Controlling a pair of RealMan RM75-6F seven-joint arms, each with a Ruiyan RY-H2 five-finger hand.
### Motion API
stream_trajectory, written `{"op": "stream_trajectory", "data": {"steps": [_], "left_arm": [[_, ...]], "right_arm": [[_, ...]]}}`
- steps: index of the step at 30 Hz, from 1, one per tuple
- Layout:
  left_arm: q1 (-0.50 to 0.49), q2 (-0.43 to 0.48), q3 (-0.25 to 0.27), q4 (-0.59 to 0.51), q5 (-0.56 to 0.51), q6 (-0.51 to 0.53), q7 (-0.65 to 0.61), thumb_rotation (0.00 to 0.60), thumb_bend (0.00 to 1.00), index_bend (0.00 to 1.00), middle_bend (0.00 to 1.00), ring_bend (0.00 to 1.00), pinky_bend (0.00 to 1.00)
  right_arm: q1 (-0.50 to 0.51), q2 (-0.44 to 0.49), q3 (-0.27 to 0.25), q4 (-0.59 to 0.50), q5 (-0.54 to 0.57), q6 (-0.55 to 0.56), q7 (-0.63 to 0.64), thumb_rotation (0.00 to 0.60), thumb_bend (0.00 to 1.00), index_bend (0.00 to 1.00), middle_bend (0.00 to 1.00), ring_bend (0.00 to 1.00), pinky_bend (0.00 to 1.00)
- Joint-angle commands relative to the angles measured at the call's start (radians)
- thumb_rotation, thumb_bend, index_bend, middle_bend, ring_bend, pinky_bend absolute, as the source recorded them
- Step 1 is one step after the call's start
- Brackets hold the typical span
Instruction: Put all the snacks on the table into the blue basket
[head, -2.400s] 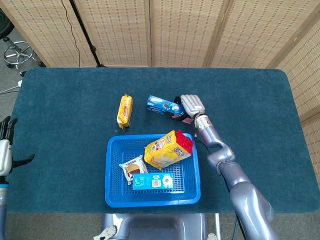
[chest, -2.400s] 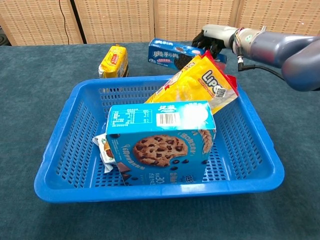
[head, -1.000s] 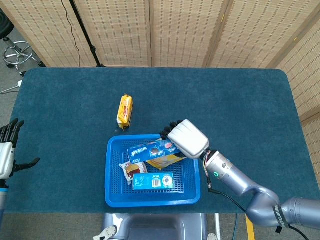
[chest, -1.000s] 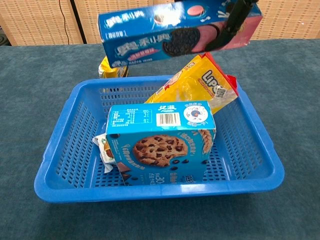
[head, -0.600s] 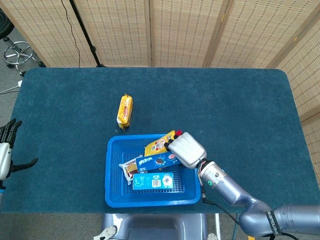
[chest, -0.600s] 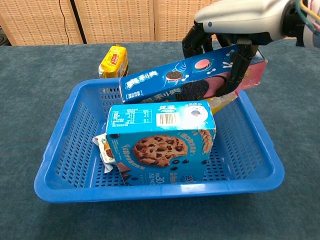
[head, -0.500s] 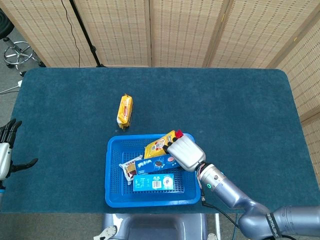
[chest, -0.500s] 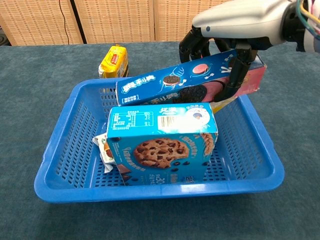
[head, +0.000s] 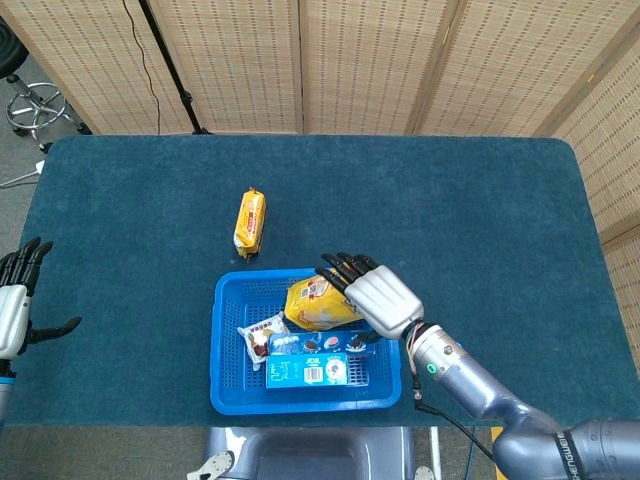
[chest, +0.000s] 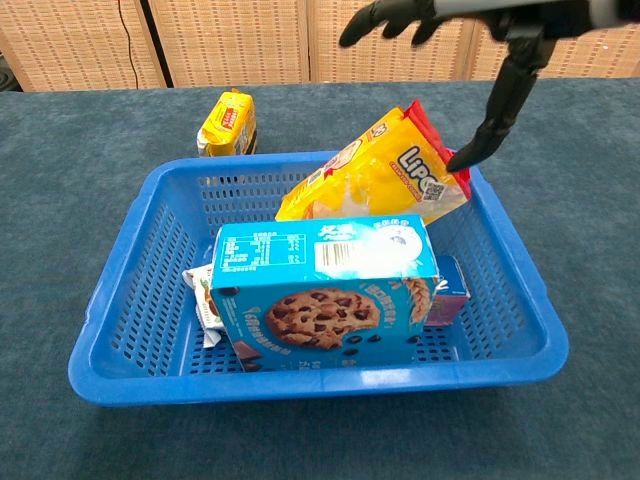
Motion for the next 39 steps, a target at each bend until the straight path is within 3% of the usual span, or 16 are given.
{"op": "stream_trajectory", "data": {"steps": [1, 7, 12, 16, 23, 32, 39], "left_arm": [[-0.016, -0.004, -0.001, 0.014, 0.01, -0.023, -0.014, 0.6, 0.0, 0.0, 0.0, 0.0, 0.0], [-0.055, -0.002, -0.01, 0.037, 0.023, -0.077, -0.045, 0.6, 0.0, 0.0, 0.0, 0.0, 0.0], [-0.121, -0.009, -0.025, 0.09, 0.071, -0.141, -0.075, 0.6, 0.0, 0.0, 0.0, 0.0, 0.0], [-0.179, -0.01, -0.035, 0.114, 0.108, -0.192, -0.071, 0.6, 0.0, 0.0, 0.0, 0.0, 0.0], [-0.283, -0.059, -0.058, 0.21, 0.188, -0.24, -0.08, 0.6, 0.0, 0.0, 0.0, 0.0, 0.0], [-0.415, -0.168, -0.036, 0.426, 0.299, -0.311, -0.111, 0.6, 0.0, 0.0, 0.0, 0.0, 0.0], [-0.489, -0.262, -0.06, 0.485, 0.236, -0.391, -0.069, 0.6, 0.0, 0.0, 0.0, 0.0, 0.0]], "right_arm": [[-0.089, 0.084, 0.0, -0.009, -0.117, 0.104, 0.05, 0.6, 0.0, 0.0, 0.0, 0.0, 0.08], [-0.236, 0.144, -0.036, 0.053, -0.292, 0.251, 0.192, 0.6, 0.0, 0.0, 0.0, 0.0, 0.09], [-0.394, 0.115, -0.093, 0.186, -0.442, 0.413, 0.431, 0.6, 0.0, 0.0, 0.0, 0.0, 0.09], [-0.485, 0.074, -0.142, 0.312, -0.502, 0.484, 0.513, 0.6, 0.0, 0.0, 0.0, 0.0, 0.09], [-0.57, 0.022, -0.177, 0.413, -0.506, 0.507, 0.605, 0.6, 0.0, 0.0, 0.0, 0.0, 0.09], [-0.626, -0.001, -0.152, 0.444, -0.454, 0.518, 0.641, 0.6, 0.0, 0.0, 0.0, 0.0, 0.09], [-0.638, 0.005, -0.129, 0.458, -0.446, 0.509, 0.671, 0.6, 0.0, 0.0, 0.0, 0.0, 0.09]]}}
